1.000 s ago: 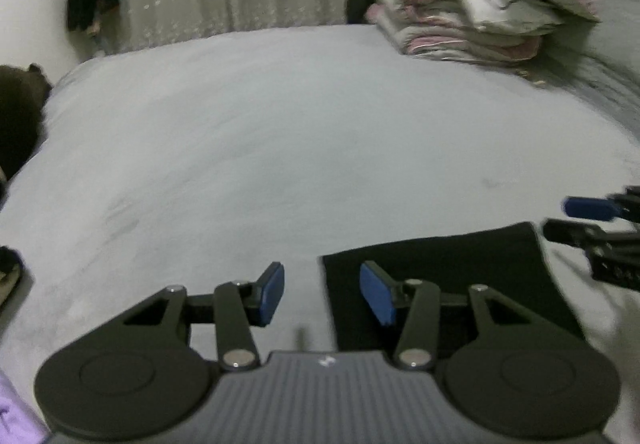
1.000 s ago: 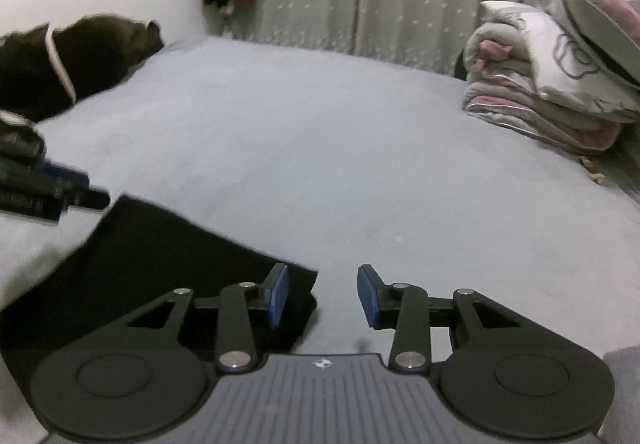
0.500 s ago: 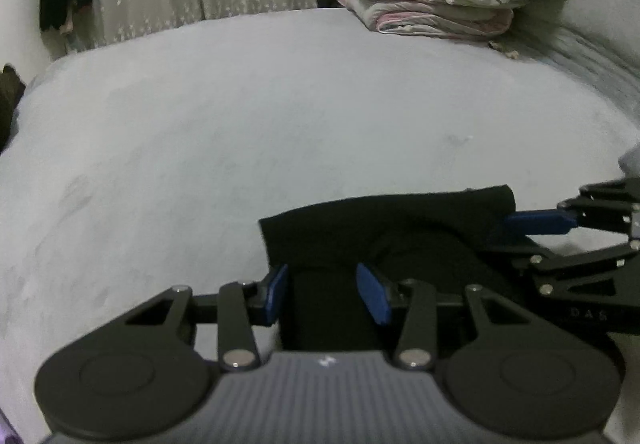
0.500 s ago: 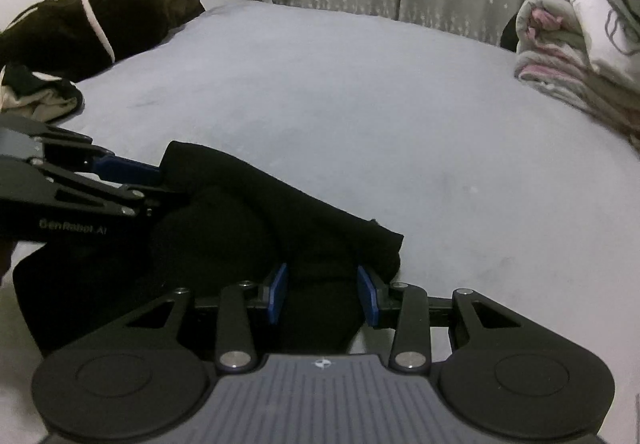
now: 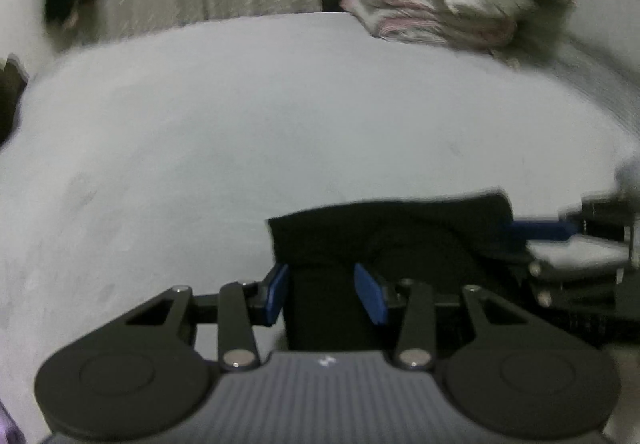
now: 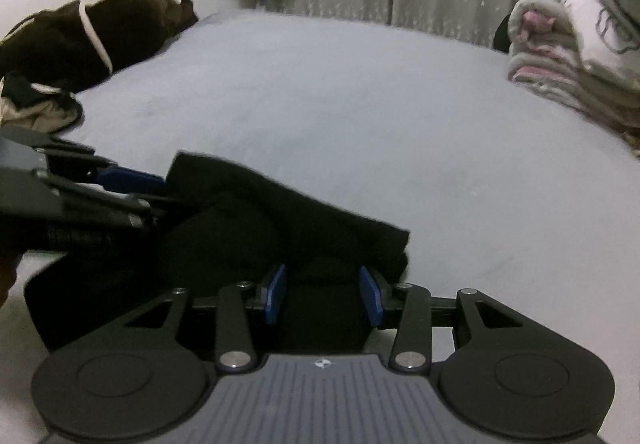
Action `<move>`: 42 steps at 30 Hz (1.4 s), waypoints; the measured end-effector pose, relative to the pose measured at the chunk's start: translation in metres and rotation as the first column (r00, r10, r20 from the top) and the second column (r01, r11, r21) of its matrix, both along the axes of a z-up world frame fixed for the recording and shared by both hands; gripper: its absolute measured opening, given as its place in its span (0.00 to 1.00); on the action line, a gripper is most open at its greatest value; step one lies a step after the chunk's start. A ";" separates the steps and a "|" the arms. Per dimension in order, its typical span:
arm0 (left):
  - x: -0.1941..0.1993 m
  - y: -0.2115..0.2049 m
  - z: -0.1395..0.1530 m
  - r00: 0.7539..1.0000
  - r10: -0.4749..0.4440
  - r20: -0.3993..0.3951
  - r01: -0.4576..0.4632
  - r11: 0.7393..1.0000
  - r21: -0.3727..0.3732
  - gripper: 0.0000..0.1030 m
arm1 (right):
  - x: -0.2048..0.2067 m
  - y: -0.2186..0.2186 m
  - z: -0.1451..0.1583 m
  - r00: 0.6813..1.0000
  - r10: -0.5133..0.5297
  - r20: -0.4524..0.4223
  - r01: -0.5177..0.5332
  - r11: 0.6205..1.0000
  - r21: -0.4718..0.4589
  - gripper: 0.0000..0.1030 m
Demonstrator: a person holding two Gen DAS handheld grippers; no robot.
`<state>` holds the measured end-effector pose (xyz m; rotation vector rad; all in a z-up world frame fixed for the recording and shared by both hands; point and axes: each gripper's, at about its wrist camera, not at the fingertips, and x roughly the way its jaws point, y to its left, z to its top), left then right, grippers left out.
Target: Fold clothes
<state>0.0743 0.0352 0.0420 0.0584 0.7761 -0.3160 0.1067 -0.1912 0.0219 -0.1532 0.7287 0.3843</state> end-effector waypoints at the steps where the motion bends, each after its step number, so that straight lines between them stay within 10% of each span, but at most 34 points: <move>1: -0.004 0.002 0.003 1.000 0.000 0.004 0.000 1.000 -0.007 0.37 | -0.001 0.001 0.000 1.000 0.001 -0.004 -0.001 1.000 0.000 0.40; 11: -0.030 -0.022 -0.021 0.997 -0.079 0.023 0.075 0.988 0.136 0.37 | -0.011 0.007 0.000 0.999 0.002 -0.038 -0.002 1.000 -0.001 0.46; 21: -0.051 -0.009 0.010 0.995 -0.102 0.018 0.102 0.994 0.030 0.39 | -0.054 -0.012 0.019 0.996 0.069 -0.061 -0.067 0.997 0.042 0.46; 36: -0.062 -0.031 -0.020 0.989 -0.147 -0.029 0.150 0.975 0.166 0.46 | -0.061 -0.014 0.007 0.980 0.122 -0.155 -0.123 0.992 0.005 0.51; 42: -0.048 -0.008 -0.005 0.996 -0.080 -0.049 0.082 0.996 0.045 0.46 | -0.058 -0.018 0.007 0.978 0.121 -0.171 -0.121 0.993 0.013 0.52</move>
